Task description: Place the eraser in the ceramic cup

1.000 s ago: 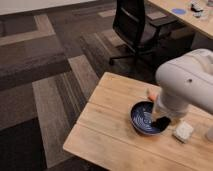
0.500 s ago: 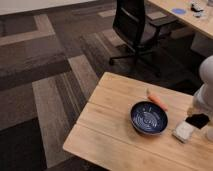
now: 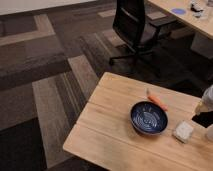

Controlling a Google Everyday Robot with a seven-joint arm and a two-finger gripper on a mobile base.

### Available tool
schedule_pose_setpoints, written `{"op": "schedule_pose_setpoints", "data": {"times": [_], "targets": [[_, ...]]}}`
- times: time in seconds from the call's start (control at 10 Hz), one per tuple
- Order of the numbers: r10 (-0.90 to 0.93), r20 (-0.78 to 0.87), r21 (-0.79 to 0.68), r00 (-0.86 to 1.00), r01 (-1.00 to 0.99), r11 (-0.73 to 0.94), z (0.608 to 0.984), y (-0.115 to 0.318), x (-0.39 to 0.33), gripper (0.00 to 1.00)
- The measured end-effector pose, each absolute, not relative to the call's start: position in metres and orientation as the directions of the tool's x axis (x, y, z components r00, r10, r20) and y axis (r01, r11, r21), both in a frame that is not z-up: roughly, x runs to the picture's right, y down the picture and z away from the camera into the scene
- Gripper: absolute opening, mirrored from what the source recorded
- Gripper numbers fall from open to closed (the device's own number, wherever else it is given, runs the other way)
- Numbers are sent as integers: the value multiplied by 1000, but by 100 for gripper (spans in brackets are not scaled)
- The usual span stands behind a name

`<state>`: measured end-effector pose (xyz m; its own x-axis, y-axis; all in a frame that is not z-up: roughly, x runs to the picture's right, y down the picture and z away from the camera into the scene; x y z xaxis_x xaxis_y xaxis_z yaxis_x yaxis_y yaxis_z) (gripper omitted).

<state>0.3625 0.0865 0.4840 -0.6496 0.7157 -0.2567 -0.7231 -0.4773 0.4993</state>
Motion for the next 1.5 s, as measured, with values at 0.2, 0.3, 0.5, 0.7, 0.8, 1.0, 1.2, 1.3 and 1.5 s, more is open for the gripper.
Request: {"op": "schedule_pose_setpoints", "data": {"times": [0.2,0.3,0.5,0.7,0.8,1.0,1.2,1.3,1.5], "targets": [[677,-239,512,-696,-683,-521,488,83,390,0],[662,-224,531,-715,-659,-533,491,82,410,0],[644,-206,550,-737,-631,-547,506,80,449,0],[623,-200,537,-756,-616,-576,525,79,488,0],[615,-201,535,-763,-611,-583,530,80,501,0],[579,-204,538,-790,-584,-608,544,93,536,0],[543,-238,506,-806,-580,-639,565,103,553,0],[521,-266,498,-811,-578,-647,574,109,553,0],[472,-288,524,-833,-550,-651,578,129,561,0]]}}
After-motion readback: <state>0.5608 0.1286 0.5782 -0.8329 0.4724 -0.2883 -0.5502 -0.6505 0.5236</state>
